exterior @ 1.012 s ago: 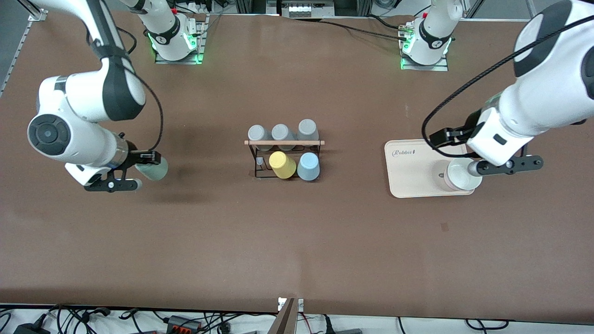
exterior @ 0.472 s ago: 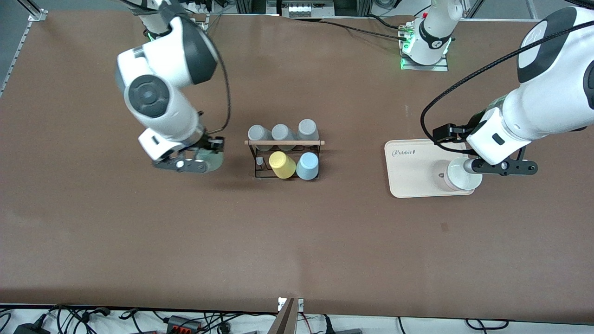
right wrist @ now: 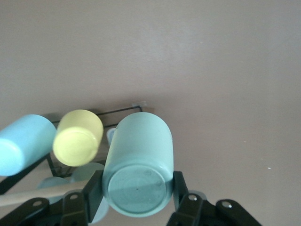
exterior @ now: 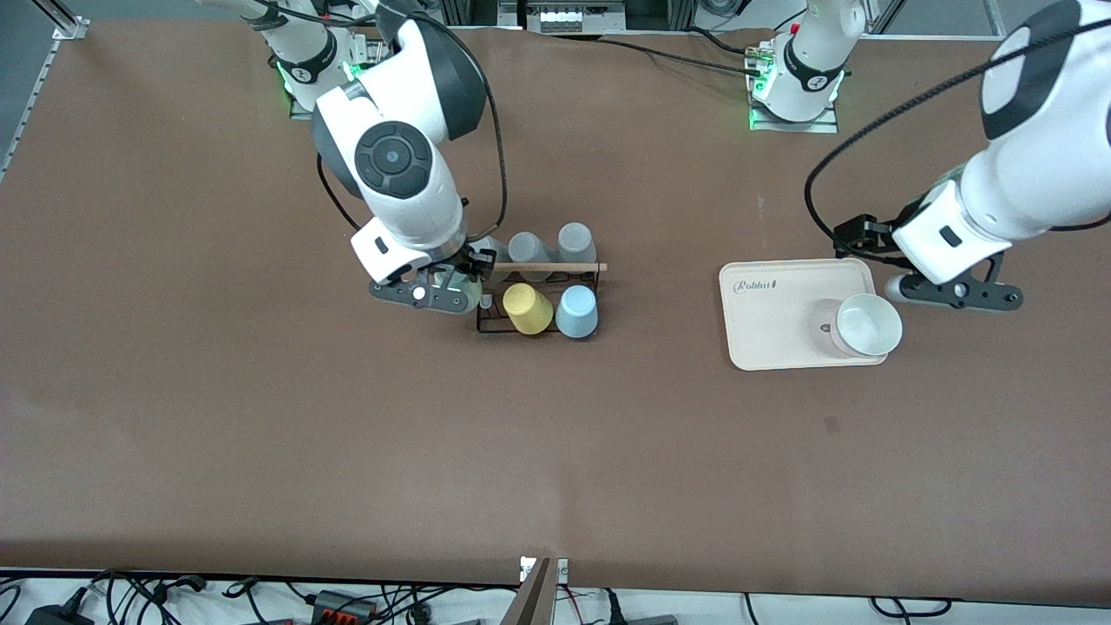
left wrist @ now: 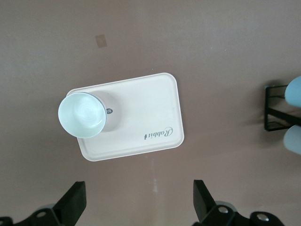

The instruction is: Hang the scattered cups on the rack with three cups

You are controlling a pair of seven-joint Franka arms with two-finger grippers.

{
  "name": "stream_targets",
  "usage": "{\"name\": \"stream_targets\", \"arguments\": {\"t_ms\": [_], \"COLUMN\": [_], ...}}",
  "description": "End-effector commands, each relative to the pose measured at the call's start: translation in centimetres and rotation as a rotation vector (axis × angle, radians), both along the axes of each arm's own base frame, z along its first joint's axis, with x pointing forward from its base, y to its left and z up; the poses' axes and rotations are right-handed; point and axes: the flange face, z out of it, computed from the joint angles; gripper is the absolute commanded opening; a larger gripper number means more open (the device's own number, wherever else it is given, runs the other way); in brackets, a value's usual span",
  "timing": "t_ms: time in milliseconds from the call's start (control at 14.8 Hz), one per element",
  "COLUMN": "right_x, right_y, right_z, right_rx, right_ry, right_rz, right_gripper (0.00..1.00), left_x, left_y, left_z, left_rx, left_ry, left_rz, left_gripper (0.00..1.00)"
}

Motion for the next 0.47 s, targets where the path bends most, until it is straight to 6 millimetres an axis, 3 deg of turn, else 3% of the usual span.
{"name": "stream_targets", "arguments": {"t_ms": [0, 202, 405], "right_x": [1.1, 0.7, 0.6], "right_y": [1.9, 2.8, 3.1], "right_z": [-1.2, -2.7, -4.4], "right_rx": [0.015, 0.009, -0.006], "right_ry": [-0.004, 0.007, 0.026], "right_rz": [-0.014, -0.002, 0.005], "right_gripper": [0.3, 0.3, 0.3], "left_x": [-2.2, -1.2, -0.4], "left_y": [0.6, 2.8, 3.2], "left_z": [0.5, 0.8, 1.8], "left_rx": [0.023, 0.003, 0.007], "left_ry": [-0.035, -0.049, -0.074], "left_rz": [-0.043, -0.009, -0.007], "left_gripper": [1.0, 1.0, 1.0]}}
